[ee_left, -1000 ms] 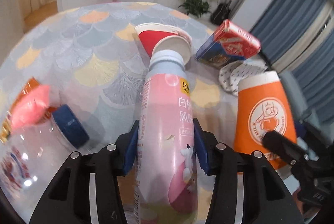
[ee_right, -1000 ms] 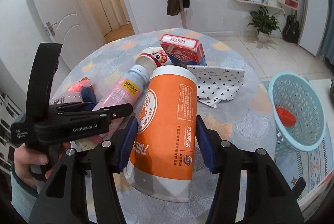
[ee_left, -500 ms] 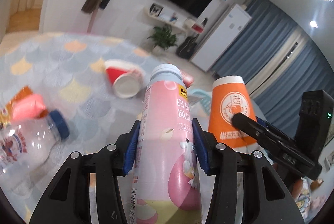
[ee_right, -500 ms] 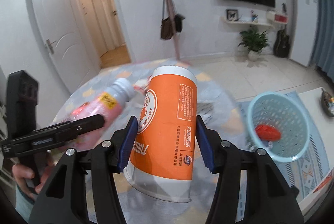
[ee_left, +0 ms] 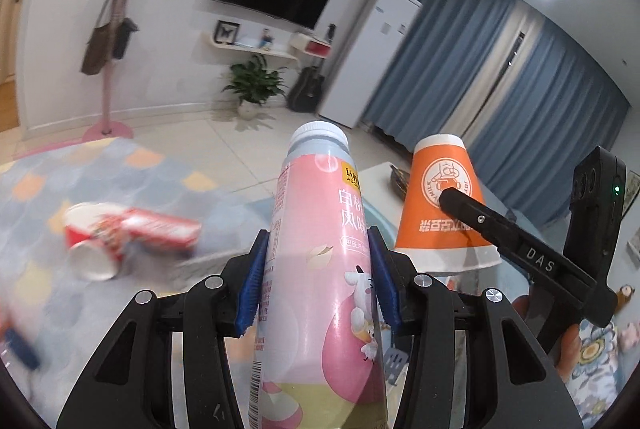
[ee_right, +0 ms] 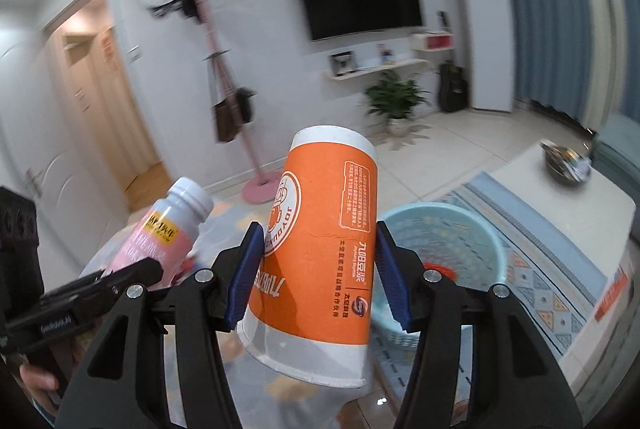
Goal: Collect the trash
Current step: 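Carry pink bottle and orange cup over the basket and release both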
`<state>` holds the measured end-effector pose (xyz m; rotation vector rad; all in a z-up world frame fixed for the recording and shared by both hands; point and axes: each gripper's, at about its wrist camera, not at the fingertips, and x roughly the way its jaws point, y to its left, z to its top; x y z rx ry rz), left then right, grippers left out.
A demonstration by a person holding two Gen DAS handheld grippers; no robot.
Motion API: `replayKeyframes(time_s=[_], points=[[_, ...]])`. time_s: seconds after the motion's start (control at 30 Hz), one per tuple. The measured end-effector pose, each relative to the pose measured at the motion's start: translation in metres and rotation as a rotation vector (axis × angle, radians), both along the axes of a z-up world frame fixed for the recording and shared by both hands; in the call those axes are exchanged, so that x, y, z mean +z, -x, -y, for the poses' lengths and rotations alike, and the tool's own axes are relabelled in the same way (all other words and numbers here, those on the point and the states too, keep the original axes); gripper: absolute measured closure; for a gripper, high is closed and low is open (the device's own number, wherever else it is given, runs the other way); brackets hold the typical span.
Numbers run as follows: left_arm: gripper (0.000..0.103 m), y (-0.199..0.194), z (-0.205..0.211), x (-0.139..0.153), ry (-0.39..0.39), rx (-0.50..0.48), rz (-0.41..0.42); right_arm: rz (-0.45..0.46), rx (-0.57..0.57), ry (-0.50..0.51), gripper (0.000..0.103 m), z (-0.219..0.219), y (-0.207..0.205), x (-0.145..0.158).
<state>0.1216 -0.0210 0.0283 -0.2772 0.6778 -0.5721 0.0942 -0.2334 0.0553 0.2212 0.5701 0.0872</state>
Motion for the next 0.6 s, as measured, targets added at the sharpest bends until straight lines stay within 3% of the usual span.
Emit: replayKeyframes(time_s=[0.27, 0.6], points=[[0.057, -0.05, 0.087, -0.018, -0.022, -0.079, -0.051, -0.082, -0.195, -0.032, 0.051, 0.077, -0.036, -0.036], [0.057, -0.112, 0.161, -0.078, -0.077, -0.113, -0.196, -0.226, -0.338, -0.04, 0.05, 0.131, -0.085, -0.101]])
